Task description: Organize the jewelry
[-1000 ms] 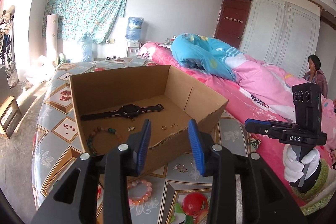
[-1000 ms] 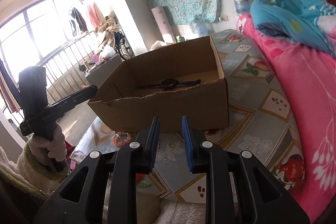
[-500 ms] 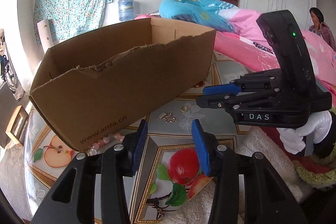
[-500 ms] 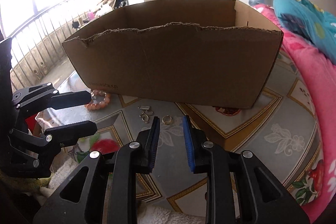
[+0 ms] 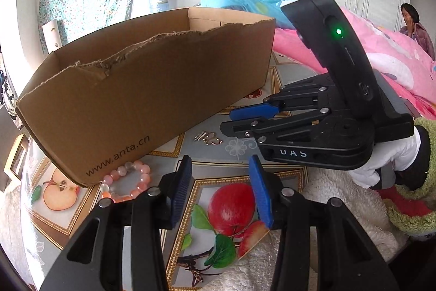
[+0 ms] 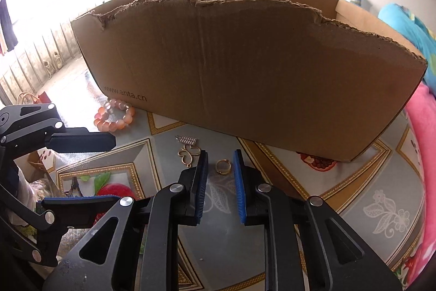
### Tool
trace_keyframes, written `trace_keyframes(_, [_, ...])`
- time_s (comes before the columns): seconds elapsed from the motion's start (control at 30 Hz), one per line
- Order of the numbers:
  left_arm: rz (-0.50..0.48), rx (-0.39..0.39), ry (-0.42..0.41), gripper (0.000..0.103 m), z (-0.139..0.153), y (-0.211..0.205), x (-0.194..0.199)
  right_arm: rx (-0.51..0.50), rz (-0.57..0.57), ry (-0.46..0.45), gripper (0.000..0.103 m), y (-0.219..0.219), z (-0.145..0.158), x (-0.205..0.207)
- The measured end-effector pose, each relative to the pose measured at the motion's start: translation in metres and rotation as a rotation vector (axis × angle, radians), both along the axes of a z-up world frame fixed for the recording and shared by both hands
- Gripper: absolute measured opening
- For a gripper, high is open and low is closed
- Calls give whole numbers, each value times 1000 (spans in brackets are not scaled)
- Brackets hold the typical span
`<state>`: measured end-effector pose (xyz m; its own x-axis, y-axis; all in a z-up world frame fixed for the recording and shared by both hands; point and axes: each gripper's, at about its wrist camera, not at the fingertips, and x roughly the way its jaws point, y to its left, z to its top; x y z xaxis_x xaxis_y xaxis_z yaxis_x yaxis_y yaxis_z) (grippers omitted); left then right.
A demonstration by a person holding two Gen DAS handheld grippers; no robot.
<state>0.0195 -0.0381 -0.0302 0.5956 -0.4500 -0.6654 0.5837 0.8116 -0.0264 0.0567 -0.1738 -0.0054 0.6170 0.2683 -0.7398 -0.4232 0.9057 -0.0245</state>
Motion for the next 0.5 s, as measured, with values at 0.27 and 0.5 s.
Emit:
trace_keyframes(0.27, [-5, -14, 21, 42, -9, -8, 5, 61, -110, 51, 10, -30, 3, 13])
trace_keyframes(0.5, [16, -30, 28, 42, -11, -16, 25, 202, -240, 107, 9, -76, 0, 13])
